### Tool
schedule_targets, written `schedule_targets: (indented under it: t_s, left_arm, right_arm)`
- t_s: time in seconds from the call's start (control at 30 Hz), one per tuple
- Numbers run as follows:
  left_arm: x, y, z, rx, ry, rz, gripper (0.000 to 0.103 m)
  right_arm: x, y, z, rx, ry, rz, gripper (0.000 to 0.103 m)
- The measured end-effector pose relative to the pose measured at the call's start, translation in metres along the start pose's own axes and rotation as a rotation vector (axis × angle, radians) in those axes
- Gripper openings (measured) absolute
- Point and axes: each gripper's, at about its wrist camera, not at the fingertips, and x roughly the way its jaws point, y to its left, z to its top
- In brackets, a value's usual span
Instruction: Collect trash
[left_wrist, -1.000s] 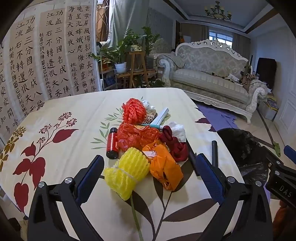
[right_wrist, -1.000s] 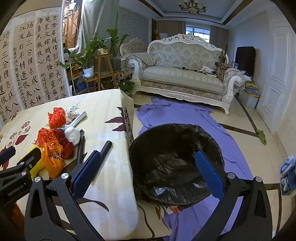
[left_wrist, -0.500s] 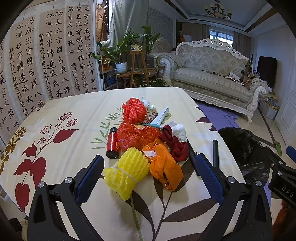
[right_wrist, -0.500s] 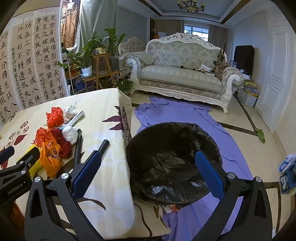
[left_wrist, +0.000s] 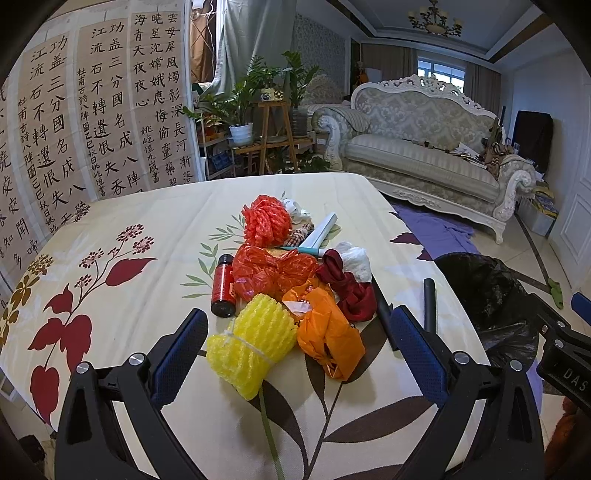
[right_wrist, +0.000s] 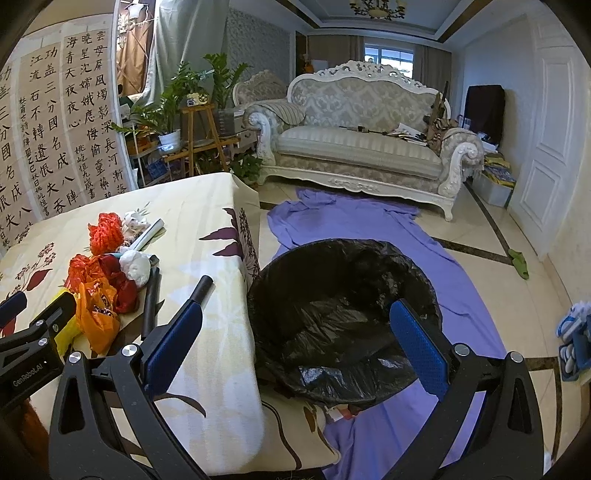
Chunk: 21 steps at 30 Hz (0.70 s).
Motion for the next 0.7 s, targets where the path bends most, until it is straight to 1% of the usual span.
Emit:
schedule_targets:
  t_s: [0.7]
  left_arm:
    - [0.0034,-0.0035,-0.0024,0.002,0.009,0.002,0.096]
  right_arm:
    - [0.0036,0.0007,-0.0031,0.003,0.011,-0.004,0.099]
